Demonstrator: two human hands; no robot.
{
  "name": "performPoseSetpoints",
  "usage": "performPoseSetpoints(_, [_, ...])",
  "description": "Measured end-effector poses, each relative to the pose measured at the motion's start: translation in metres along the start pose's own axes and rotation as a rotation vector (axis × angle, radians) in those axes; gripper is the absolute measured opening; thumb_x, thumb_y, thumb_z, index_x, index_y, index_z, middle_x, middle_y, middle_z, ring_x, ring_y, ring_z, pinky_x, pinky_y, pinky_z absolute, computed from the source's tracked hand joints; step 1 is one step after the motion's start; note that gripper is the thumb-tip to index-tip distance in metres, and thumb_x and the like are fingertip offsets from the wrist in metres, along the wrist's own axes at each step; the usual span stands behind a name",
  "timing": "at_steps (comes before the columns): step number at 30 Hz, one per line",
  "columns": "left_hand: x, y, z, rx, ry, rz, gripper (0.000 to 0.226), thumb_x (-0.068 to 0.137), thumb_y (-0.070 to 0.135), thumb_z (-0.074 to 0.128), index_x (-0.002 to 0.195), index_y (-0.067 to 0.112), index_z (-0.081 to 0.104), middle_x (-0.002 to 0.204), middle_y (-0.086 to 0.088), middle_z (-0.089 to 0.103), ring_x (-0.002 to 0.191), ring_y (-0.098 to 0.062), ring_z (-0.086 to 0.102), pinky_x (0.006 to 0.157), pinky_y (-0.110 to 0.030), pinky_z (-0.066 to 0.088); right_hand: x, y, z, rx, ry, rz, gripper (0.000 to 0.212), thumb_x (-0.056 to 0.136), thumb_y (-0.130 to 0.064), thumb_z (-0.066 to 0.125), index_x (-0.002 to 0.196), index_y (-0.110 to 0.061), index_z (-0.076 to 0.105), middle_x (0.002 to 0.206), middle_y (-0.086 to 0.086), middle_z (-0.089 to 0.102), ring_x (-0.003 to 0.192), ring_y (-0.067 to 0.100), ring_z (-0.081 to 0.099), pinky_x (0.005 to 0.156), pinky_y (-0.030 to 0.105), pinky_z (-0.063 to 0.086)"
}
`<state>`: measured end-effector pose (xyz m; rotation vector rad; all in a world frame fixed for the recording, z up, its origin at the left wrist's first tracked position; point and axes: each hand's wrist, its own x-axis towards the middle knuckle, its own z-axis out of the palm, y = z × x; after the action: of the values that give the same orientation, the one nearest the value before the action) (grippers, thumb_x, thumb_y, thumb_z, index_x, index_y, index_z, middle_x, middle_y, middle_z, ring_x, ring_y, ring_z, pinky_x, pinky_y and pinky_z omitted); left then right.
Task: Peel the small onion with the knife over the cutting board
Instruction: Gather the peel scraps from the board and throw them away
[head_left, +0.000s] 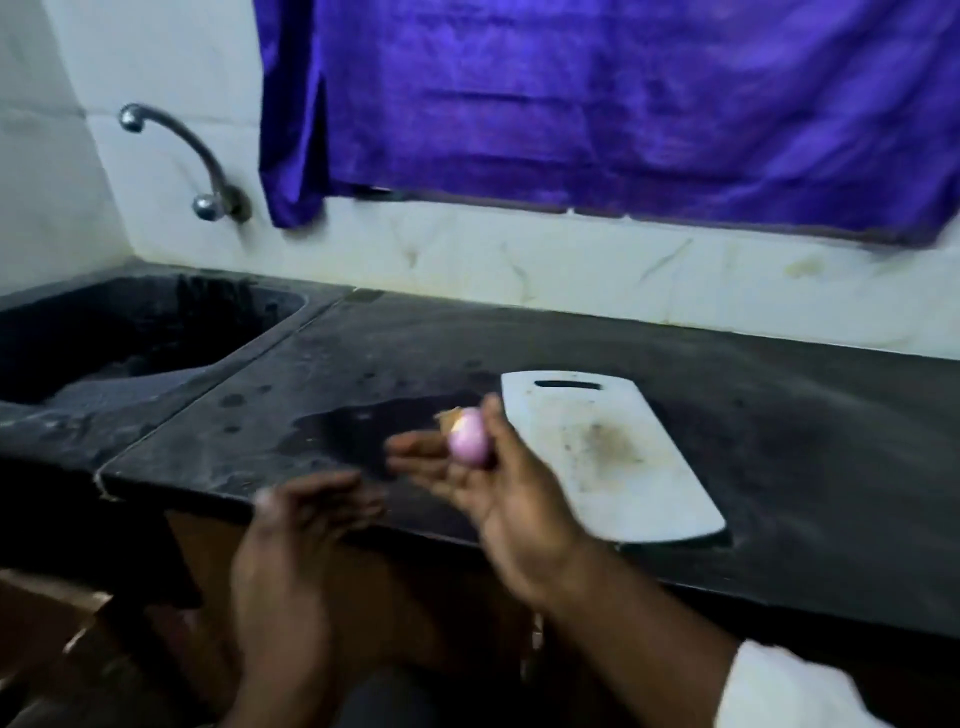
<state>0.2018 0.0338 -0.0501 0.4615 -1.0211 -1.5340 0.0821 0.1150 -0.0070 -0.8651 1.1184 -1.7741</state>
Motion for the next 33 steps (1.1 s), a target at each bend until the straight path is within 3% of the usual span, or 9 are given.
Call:
performPoseSetpoints(1, [-0.003,-0.007,0.015,0.113,0.003,0.068,0.061,0.090,0.064,0.043,0.091,0.011,0.072,0.085,-0.008,0.080,0.082,-0.022,0.078,0.078,-0.029,0.062,0.006,-0.016,-0.025,-0.014,0.055,-0.022,0.049,0.088,-0.055,0.047,0.102,-0.011,0.063,0.119,0.035,0.067,0.112,0.045,0.065,0.105,0.049,0.048])
performPoseSetpoints(5, [0.000,-0.024,0.107,0.199,-0.230,-0.137,0.070,0.091,0.062,0.034,0.113,0.005,0.069,0.110,-0.013,0.079,0.108,-0.024,0.075,0.098,-0.034,0.057,0.034,-0.062,-0.106,-0.255,0.249,-0.087,0.048,0.102,-0.051,0.037,0.109,-0.011,0.063,0.113,0.027,0.073,0.113,0.043,0.068,0.108,0.052,0.048])
performPoseSetpoints(10, [0.039,-0.055,0.162,0.407,-0.377,-0.289,0.073,0.102,0.068,0.020,0.136,0.017,0.060,0.144,-0.001,0.061,0.136,-0.015,0.054,0.125,-0.045,0.032,0.078,-0.072,-0.165,-0.370,0.325,-0.028,0.043,0.104,-0.049,0.038,0.106,-0.015,0.065,0.101,0.018,0.076,0.103,0.033,0.073,0.107,0.049,0.049])
performPoseSetpoints(14, [0.035,-0.074,0.167,0.388,-0.329,-0.343,0.069,0.102,0.069,0.012,0.139,0.030,0.055,0.135,0.007,0.053,0.128,-0.009,0.045,0.110,-0.033,0.030,0.100,-0.067,-0.173,-0.370,0.310,0.024,0.042,0.104,-0.048,0.039,0.111,-0.015,0.063,0.108,0.019,0.071,0.103,0.029,0.069,0.111,0.049,0.045])
performPoseSetpoints(17, [0.032,-0.081,0.164,0.390,-0.253,-0.326,0.062,0.098,0.074,0.010,0.119,0.046,0.061,0.148,0.003,0.052,0.138,-0.012,0.043,0.115,-0.036,0.028,0.108,-0.064,-0.171,-0.319,0.282,0.043,0.043,0.104,-0.048,0.040,0.113,-0.012,0.063,0.117,0.024,0.069,0.114,0.034,0.067,0.113,0.049,0.044])
performPoseSetpoints(21, [0.041,-0.084,0.159,0.335,-0.185,-0.316,0.096,0.081,0.087,0.011,0.147,0.031,0.052,0.160,-0.001,0.047,0.152,-0.017,0.036,0.124,-0.039,0.019,0.088,-0.056,-0.154,-0.241,0.211,0.122,0.045,0.103,-0.050,0.039,0.107,-0.014,0.065,0.127,0.026,0.067,0.119,0.034,0.066,0.113,0.045,0.045])
performPoseSetpoints(27, [0.041,-0.076,0.157,0.171,-0.087,-0.329,0.085,0.100,0.071,0.007,0.148,0.016,0.051,0.154,-0.007,0.054,0.149,-0.020,0.043,0.125,-0.041,0.022,0.034,-0.041,-0.135,-0.121,0.093,0.211,0.060,0.101,-0.055,0.039,0.125,-0.005,0.063,0.130,0.026,0.066,0.125,0.037,0.062,0.113,0.046,0.044])
performPoseSetpoints(30, [0.031,-0.069,0.152,0.168,-0.002,-0.302,0.082,0.102,0.069,0.012,0.138,0.012,0.059,0.139,-0.008,0.065,0.141,-0.021,0.052,0.122,-0.040,0.030,0.039,-0.060,-0.142,-0.117,0.220,0.083,0.051,0.102,-0.053,0.038,0.114,-0.011,0.064,0.127,0.027,0.068,0.121,0.037,0.065,0.112,0.049,0.045])
performPoseSetpoints(33, [0.010,-0.064,0.146,0.170,0.066,-0.338,0.082,0.102,0.070,0.015,0.136,0.011,0.061,0.143,-0.006,0.063,0.139,-0.021,0.053,0.115,-0.035,0.034,0.052,-0.070,-0.152,-0.215,0.355,0.024,0.047,0.103,-0.051,0.040,0.108,-0.014,0.067,0.122,0.020,0.070,0.117,0.032,0.067,0.112,0.047,0.045])
